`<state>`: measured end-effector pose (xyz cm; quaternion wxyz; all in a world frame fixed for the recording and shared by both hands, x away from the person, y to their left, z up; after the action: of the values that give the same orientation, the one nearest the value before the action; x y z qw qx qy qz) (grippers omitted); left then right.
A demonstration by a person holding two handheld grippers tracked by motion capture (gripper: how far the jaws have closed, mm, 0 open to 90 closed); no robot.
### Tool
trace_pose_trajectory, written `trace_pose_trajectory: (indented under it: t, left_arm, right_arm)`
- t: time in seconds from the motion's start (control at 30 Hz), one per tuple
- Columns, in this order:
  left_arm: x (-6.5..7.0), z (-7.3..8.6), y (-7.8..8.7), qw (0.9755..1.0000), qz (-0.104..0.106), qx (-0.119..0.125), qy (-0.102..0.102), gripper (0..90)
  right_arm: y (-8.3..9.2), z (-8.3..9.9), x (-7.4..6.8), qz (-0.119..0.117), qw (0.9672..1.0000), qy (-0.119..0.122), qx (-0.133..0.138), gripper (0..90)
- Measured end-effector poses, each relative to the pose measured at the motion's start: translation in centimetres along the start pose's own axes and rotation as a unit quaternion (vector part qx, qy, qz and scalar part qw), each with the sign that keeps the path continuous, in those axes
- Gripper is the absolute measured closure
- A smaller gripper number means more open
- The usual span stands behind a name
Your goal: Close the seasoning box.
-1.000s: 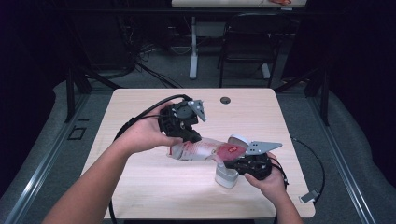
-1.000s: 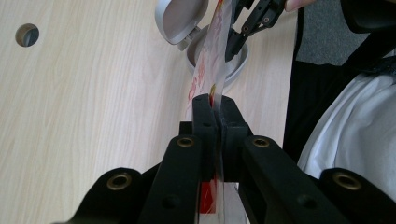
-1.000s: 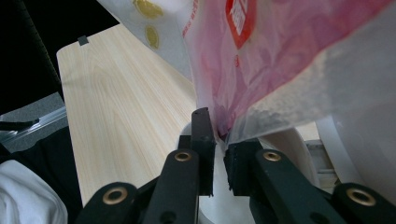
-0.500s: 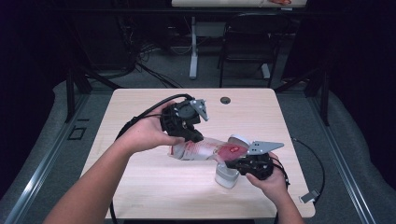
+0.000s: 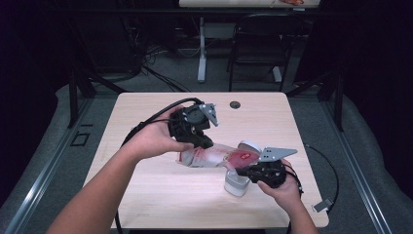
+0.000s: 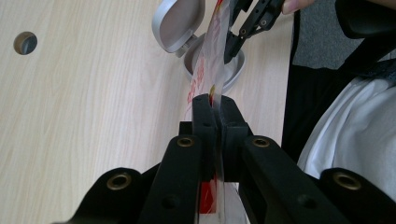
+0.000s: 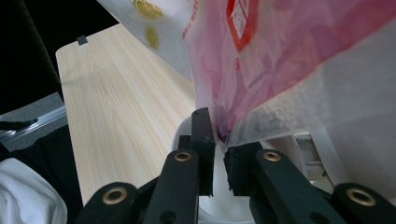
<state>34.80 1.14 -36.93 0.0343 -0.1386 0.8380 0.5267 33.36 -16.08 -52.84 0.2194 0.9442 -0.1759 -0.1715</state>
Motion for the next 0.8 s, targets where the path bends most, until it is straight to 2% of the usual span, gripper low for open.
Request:
trace_pose_trajectory:
  t: [0.8]
  left_arm:
    - [-0.03, -0.23, -0.04, 1.0, 0.004, 0.002, 0.001, 88.1]
  right_arm:
    - [0.11, 0.05, 0.11, 0.0, 1.0, 0.001, 0.001, 83.3]
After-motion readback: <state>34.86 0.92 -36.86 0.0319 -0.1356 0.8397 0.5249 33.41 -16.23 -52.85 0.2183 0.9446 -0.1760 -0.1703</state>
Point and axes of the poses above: each handheld gripper's, and its own axes: y roughly backward along the jaws, z roughly out of its underside, x roughly to its right, the point moved 7 cm from there along -y, roughly forward along the jaws, and after that the axes turned 10 degrees about -z, right-handed, at the moved point
